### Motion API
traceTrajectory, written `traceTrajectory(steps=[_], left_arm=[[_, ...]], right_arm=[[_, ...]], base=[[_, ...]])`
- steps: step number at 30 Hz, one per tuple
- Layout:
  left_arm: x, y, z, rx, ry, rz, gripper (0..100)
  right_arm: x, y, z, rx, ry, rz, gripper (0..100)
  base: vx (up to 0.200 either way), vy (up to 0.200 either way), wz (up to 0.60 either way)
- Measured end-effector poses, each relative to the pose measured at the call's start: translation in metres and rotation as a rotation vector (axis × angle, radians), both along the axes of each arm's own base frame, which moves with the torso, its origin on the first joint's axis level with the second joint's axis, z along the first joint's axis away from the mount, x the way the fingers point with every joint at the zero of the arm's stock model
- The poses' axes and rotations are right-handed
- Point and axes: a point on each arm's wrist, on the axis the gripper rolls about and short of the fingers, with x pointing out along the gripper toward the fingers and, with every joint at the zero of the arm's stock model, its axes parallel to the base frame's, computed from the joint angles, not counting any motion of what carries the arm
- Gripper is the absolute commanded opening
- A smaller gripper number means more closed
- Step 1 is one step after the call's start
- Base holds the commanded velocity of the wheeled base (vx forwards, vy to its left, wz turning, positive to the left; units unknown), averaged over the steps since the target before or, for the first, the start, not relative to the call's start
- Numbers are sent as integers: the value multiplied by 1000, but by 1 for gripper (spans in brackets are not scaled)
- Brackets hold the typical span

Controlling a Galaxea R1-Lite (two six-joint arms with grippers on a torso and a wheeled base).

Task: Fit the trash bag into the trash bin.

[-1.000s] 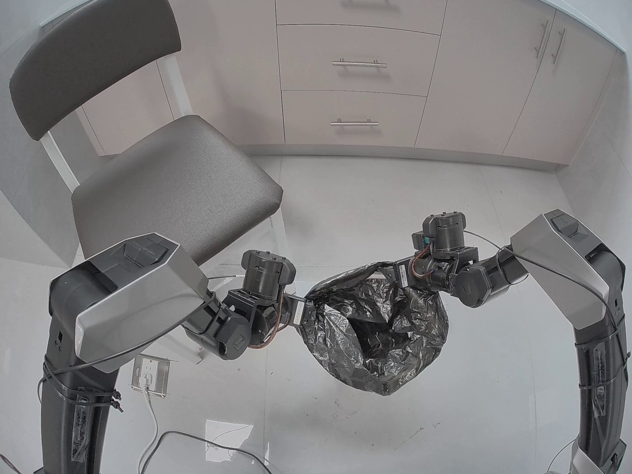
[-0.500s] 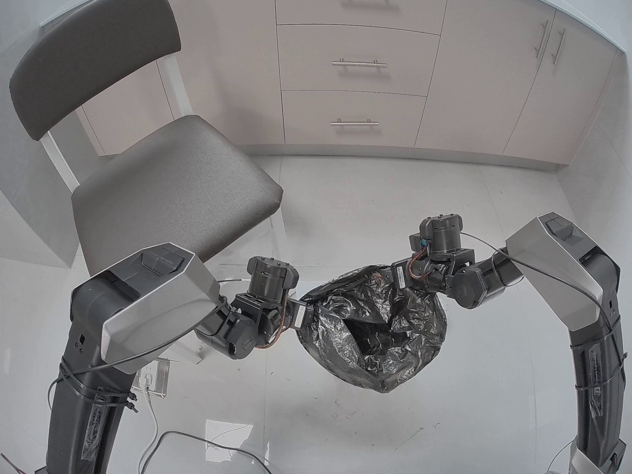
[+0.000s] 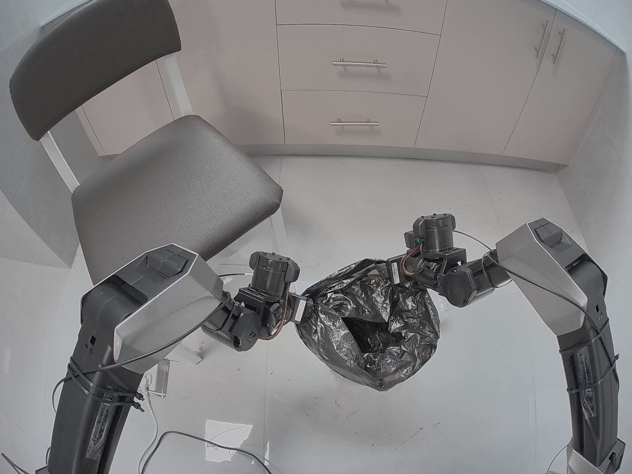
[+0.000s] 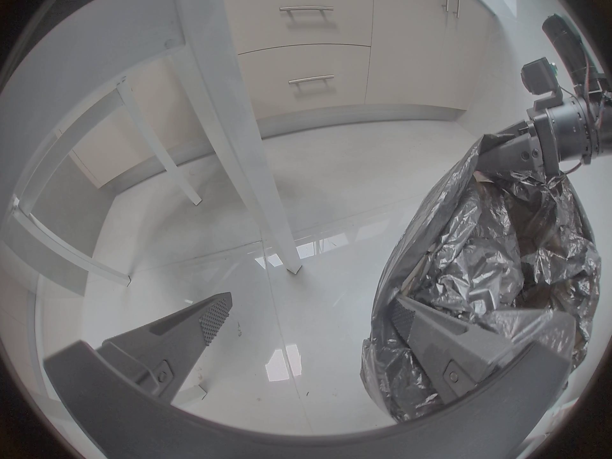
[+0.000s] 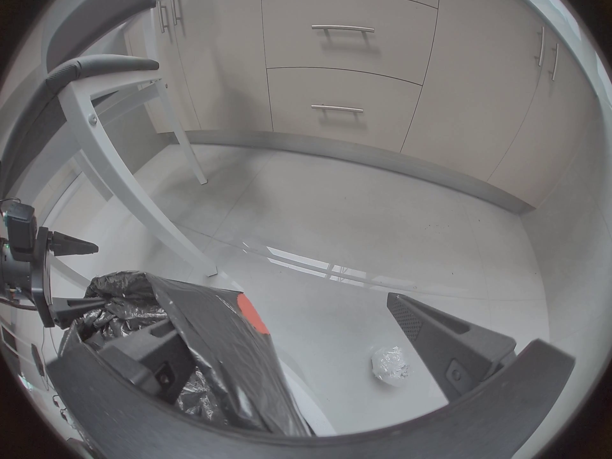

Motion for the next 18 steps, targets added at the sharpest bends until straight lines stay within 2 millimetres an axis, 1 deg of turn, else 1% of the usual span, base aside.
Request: traceTrajectory(steps=[8,18], left_arm=[[11,-2,-6,6,11,7,100],[17,-3,-16,11,21,11,100]], right_arm=[[5,0,-10,-4,6,-6,100],[11,-12,-16,-9,11,-39,100]], base=[[0,0,0],[0,0,0]])
